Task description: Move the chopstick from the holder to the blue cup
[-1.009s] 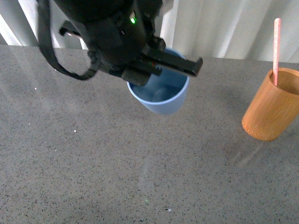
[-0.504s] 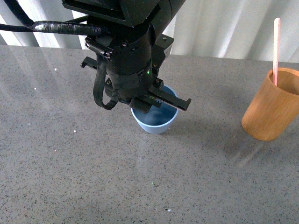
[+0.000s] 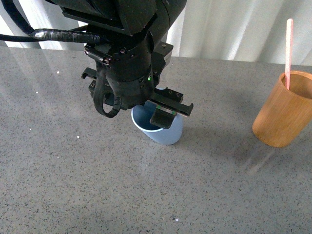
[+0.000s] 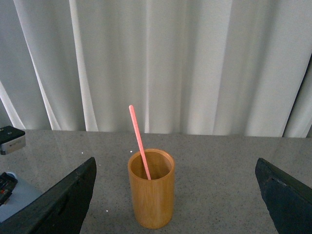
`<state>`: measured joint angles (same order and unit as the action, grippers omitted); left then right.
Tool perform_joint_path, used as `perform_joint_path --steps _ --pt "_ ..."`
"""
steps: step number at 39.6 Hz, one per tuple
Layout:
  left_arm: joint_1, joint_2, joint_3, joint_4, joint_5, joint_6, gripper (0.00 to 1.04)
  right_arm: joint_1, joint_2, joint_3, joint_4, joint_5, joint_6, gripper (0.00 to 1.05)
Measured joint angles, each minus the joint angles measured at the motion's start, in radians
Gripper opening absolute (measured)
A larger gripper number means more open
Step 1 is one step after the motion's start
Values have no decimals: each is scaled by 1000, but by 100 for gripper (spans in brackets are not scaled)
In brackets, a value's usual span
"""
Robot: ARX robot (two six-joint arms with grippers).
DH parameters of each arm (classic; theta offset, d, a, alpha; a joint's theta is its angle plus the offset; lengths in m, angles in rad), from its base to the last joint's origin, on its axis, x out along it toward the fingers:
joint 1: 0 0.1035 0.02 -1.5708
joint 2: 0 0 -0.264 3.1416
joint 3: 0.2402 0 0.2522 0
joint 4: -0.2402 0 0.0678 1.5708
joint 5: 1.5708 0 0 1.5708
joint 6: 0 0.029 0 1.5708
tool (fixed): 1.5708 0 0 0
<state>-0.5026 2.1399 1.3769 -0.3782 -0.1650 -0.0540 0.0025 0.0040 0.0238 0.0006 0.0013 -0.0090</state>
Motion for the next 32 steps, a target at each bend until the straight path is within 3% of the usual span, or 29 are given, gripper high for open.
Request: perform_joint_path --steps 6,24,32 --pt "6 -22 0 -6 2 0 99 0 0 0 0 0 0 95" --pt "24 -78 0 -23 14 -8 98 0 0 0 0 0 0 95" --pt "123 -300 -68 31 66 -19 98 0 0 0 0 0 0 95"
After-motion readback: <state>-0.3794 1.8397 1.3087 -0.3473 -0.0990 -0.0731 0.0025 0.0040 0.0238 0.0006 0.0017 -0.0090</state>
